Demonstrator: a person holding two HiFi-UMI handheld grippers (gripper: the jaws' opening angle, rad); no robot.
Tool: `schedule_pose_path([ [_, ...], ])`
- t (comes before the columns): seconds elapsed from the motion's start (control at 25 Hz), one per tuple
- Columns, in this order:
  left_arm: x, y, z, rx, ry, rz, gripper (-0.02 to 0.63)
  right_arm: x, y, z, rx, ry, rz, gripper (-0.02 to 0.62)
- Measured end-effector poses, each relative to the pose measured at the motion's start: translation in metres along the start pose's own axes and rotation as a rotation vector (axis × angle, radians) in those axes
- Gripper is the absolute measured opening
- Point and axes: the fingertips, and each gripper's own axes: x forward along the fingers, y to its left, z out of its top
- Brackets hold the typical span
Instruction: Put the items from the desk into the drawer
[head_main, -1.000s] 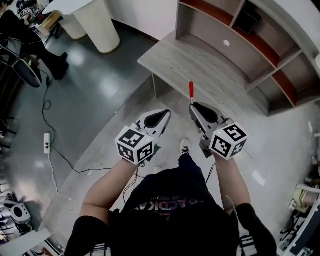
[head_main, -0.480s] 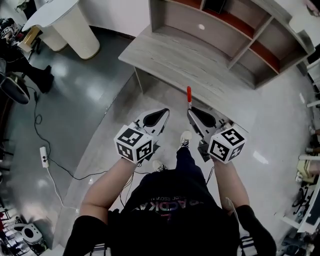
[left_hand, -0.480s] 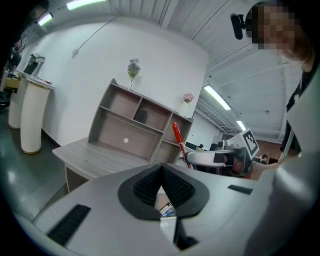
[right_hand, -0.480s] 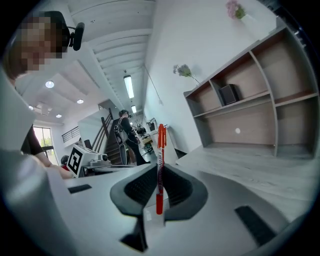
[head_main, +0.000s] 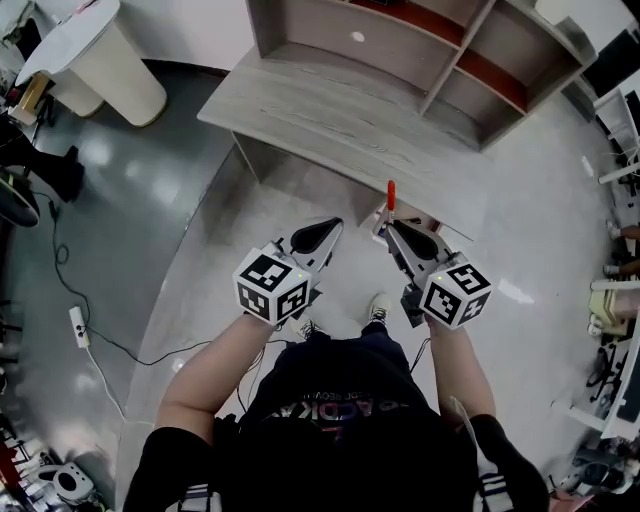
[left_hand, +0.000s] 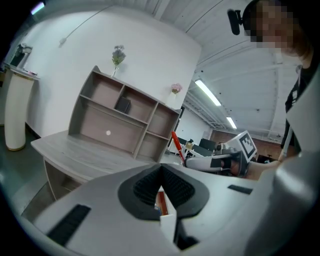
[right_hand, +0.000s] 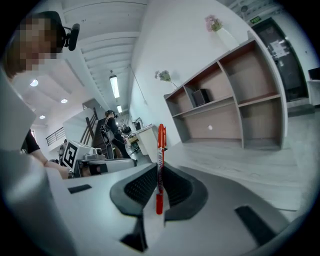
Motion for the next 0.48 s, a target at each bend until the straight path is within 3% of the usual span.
schedule_pose_path([
  [0.48, 0.064, -0.043, -0.035, -0.057, 0.103, -0.017, 0.005, -0.043, -0.076, -0.036, 0.014, 0.096, -0.067, 0.052],
])
